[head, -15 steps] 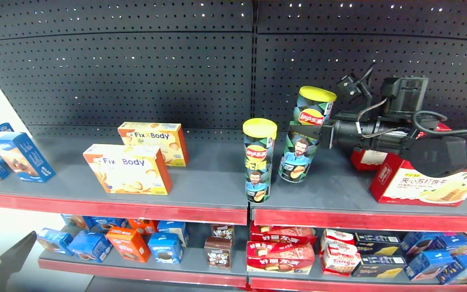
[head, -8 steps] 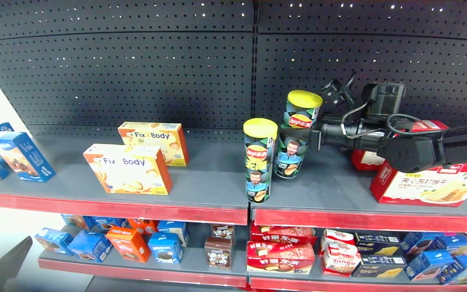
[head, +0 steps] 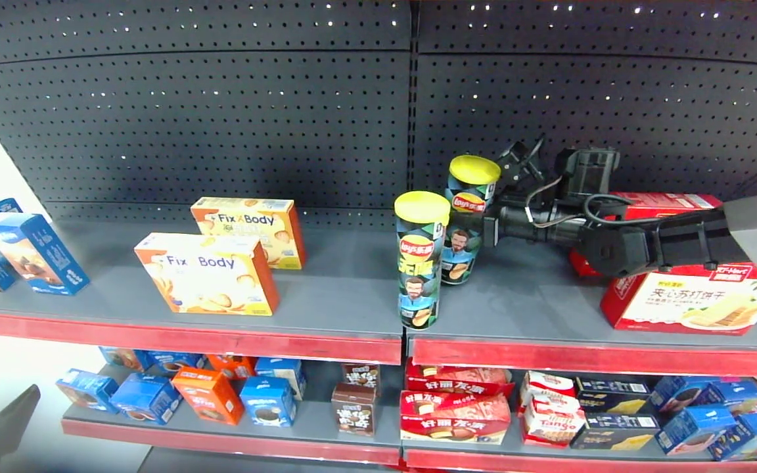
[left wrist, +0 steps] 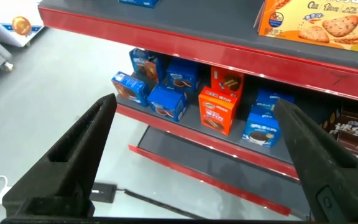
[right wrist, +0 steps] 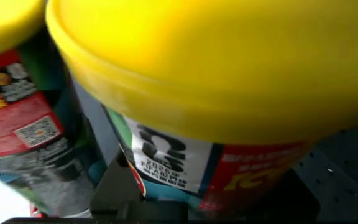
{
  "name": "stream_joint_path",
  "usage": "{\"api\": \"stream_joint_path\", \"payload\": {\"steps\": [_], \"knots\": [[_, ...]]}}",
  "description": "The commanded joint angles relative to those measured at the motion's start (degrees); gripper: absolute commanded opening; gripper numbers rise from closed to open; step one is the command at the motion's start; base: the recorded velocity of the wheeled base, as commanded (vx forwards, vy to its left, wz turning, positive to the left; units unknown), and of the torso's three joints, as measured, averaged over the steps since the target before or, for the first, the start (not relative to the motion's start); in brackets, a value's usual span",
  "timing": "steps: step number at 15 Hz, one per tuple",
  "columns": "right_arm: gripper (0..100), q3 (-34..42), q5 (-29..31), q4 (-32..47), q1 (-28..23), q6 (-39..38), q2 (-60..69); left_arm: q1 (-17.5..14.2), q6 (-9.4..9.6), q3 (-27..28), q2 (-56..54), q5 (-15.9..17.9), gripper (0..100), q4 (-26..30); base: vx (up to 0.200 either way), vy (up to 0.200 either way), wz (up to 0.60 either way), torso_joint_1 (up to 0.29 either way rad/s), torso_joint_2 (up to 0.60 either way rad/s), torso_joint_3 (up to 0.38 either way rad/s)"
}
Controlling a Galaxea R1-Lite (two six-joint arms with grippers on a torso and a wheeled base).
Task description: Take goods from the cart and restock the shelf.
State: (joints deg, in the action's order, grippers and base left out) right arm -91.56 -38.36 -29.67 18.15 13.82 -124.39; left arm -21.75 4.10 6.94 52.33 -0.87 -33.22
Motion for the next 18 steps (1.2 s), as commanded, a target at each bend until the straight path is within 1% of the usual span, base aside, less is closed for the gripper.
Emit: {"api": "stream_joint_path", "payload": {"steps": [1,3,4,6,8,10,11,13,14,15,16,18], "knots": [[0,-1.6,0.0,-0.1,0.1,0.1,-2.4,-0.4,0.03,0.0,-0.1,0.0,100,0.0,0.000,0.000,0.00,0.000,0.00,0.000],[0,-3.4,0.0,-0.7,0.0,0.1,-3.9,-0.8,0.21,0.0,-0.1,0.0,100,0.0,0.000,0.000,0.00,0.000,0.00,0.000],[0,-5.0,0.0,-0.7,0.0,0.0,-5.2,-1.7,1.97,0.0,0.0,0.2,100,0.0,0.000,0.000,0.00,0.000,0.00,0.000],[0,-5.5,0.8,-0.2,0.3,-0.2,-5.7,-2.3,2.76,0.0,-0.1,1.7,100,0.0,0.000,0.000,0.00,0.000,0.00,0.000],[0,-5.6,1.6,0.3,0.5,-0.6,-5.7,-2.7,2.76,0.0,-0.2,1.7,100,0.0,0.000,0.000,0.00,0.000,0.00,0.000],[0,-6.8,2.5,2.8,1.0,-0.7,-5.7,-2.8,2.76,-0.9,-0.7,1.7,100,0.0,0.000,0.000,0.00,0.000,0.00,0.000],[0,-7.6,2.9,4.4,1.4,-2.0,-5.4,-3.2,2.76,-1.3,-1.0,1.7,100,0.0,0.000,0.000,0.00,0.000,0.00,0.000],[0,-8.1,2.9,3.0,3.0,-9.3,-5.3,-3.3,2.76,-1.5,-1.5,1.7,100,0.0,0.000,0.000,0.00,0.000,0.00,0.000],[0,-8.5,2.5,0.9,3.4,-11.0,-5.8,-3.4,2.76,-1.5,-1.7,1.7,100,0.0,0.000,0.000,0.00,0.000,0.00,0.000],[0,-9.2,2.3,-2.2,3.6,-12.2,-7.0,-3.4,2.76,-1.6,-1.7,1.7,100,0.0,0.000,0.000,0.00,0.000,0.00,0.000],[0,-10.5,3.0,-2.4,3.3,-12.9,-7.8,-3.4,2.76,-1.7,-1.8,1.7,100,0.0,0.000,0.000,0.00,0.000,0.00,0.000],[0,-10.7,3.0,0.3,2.2,-12.2,-7.6,-3.4,2.76,-2.2,-1.8,1.7,100,0.0,0.000,0.000,0.00,0.000,0.00,0.000]]}}
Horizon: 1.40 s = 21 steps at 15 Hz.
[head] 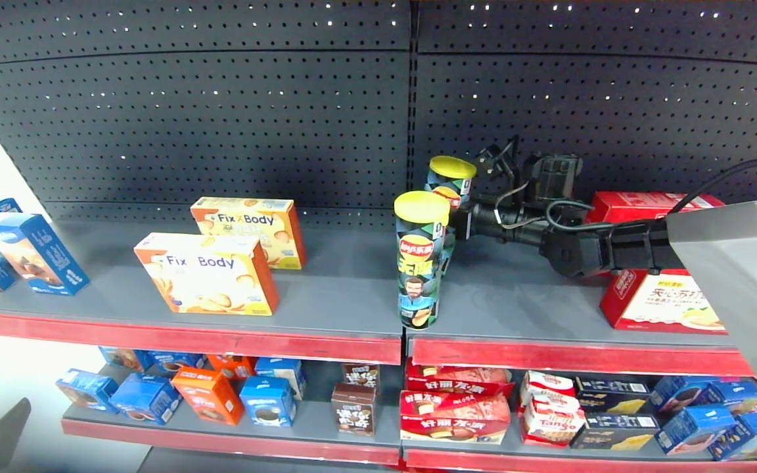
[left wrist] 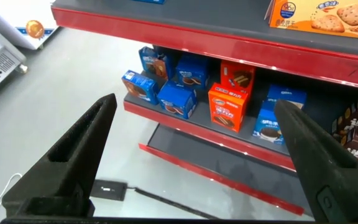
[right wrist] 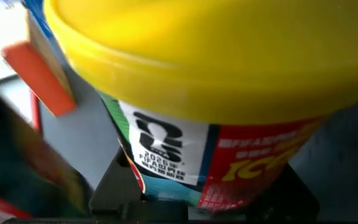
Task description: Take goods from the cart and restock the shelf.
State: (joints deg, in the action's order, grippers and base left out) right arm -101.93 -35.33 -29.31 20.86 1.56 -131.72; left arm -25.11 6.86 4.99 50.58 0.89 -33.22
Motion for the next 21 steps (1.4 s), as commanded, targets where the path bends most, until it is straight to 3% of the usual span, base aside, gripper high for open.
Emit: {"api": "stream_joint_path", "payload": {"steps": [1,6,11,21], "knots": [[0,-0.5,0.0,1.0,-0.8,1.3,-0.3,0.0,-0.01,-0.3,0.0,0.0,100,0.0,0.000,0.000,0.00,0.000,0.00,0.000],[0,-1.9,0.3,8.2,-1.7,7.1,-0.1,-0.7,-0.01,-0.5,-0.6,0.1,100,0.1,0.000,0.000,0.00,0.000,0.00,0.000],[0,-8.2,0.3,16.7,-2.1,12.2,-1.5,-2.1,0.08,-2.7,-1.8,1.2,100,0.1,0.000,0.000,0.00,0.000,0.00,0.000],[0,-10.3,1.9,16.8,-1.5,12.4,-3.4,-2.5,0.17,-2.7,-1.7,1.6,100,0.2,0.000,0.000,0.00,0.000,0.00,0.000]]}}
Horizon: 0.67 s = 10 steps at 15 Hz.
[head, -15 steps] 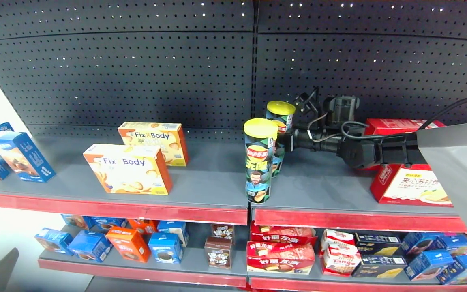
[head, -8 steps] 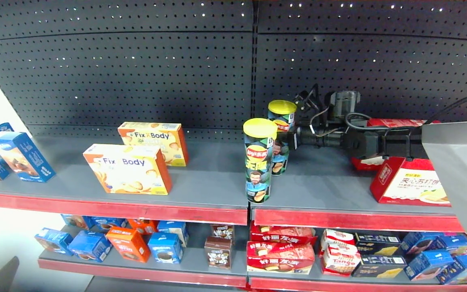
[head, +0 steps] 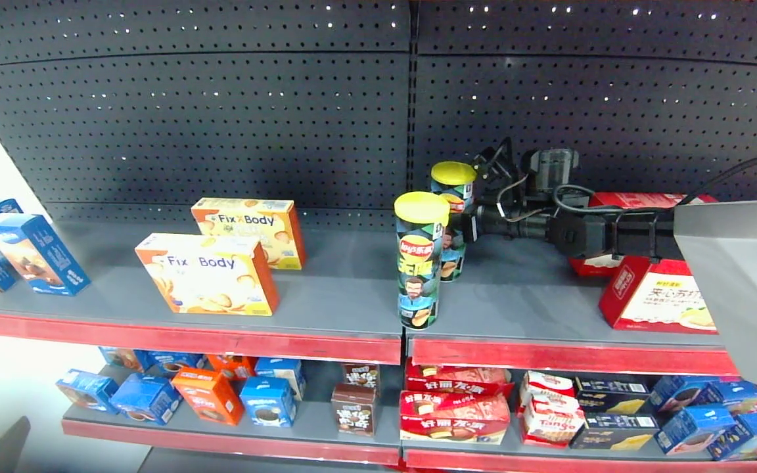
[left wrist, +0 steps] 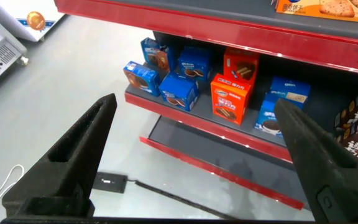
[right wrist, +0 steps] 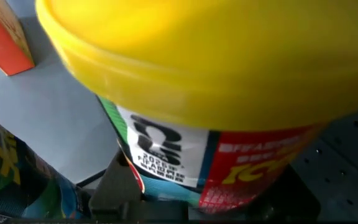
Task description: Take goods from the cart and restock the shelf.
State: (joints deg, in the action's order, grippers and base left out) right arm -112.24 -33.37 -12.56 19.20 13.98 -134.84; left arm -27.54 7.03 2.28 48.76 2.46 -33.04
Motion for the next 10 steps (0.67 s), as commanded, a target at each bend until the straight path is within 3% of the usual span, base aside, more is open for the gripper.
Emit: {"api": "stream_joint_path", "payload": {"steps": [1,8,9,10], "knots": [[0,-0.1,-0.1,0.1,0.2,0.0,-0.2,-0.1,0.00,0.0,0.1,0.0,100,0.0,0.000,0.000,0.00,0.000,0.00,0.000],[0,-2.4,-0.1,6.1,0.7,0.0,-0.3,-0.1,0.09,0.1,0.1,-0.1,100,1.7,0.000,0.000,0.00,0.000,0.00,0.000],[100,-2.4,-0.1,6.1,0.7,0.0,-0.3,-0.1,0.09,0.1,0.1,-0.1,100,1.7,0.000,0.000,0.00,0.000,0.00,0.000],[100,-2.4,-0.1,6.1,0.7,-0.1,-0.4,-0.1,0.09,0.1,0.1,-0.1,100,1.7,0.000,0.000,0.00,0.000,0.00,0.000]]}}
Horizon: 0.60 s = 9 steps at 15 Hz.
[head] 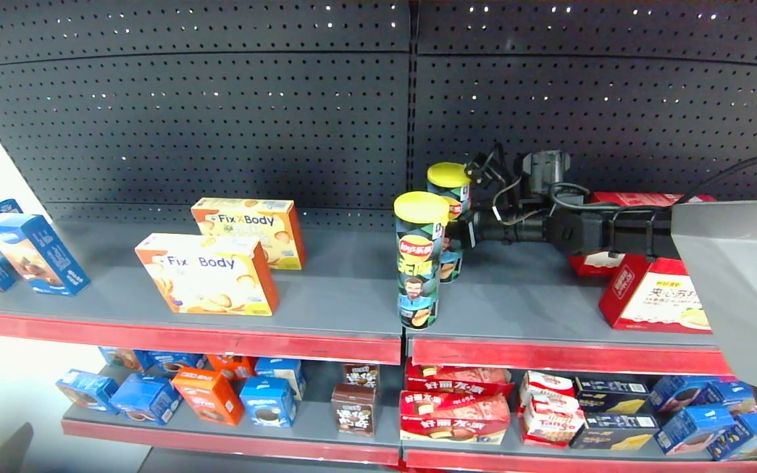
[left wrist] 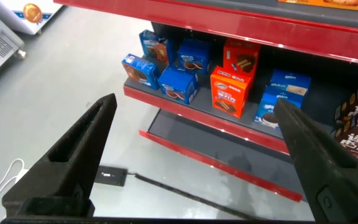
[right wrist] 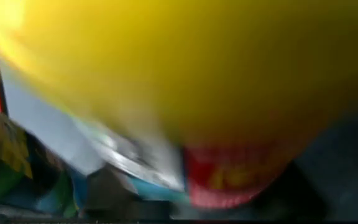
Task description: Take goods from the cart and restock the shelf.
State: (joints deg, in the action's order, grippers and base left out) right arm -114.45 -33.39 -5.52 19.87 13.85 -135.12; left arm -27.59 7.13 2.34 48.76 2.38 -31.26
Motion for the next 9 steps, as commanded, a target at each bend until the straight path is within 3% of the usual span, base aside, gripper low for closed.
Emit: {"api": "stream_joint_path", "payload": {"steps": [1,9], "knots": [[100,-0.1,0.4,-0.5,0.1,0.0,-0.1,0.0,-0.01,0.0,0.1,0.1,100,0.0,0.000,0.000,0.00,0.000,0.00,0.000],[100,-0.1,0.7,-0.5,-0.8,0.0,1.9,-0.1,-0.01,0.0,0.1,0.3,100,0.1,0.000,0.000,0.00,0.000,0.00,0.000]]}}
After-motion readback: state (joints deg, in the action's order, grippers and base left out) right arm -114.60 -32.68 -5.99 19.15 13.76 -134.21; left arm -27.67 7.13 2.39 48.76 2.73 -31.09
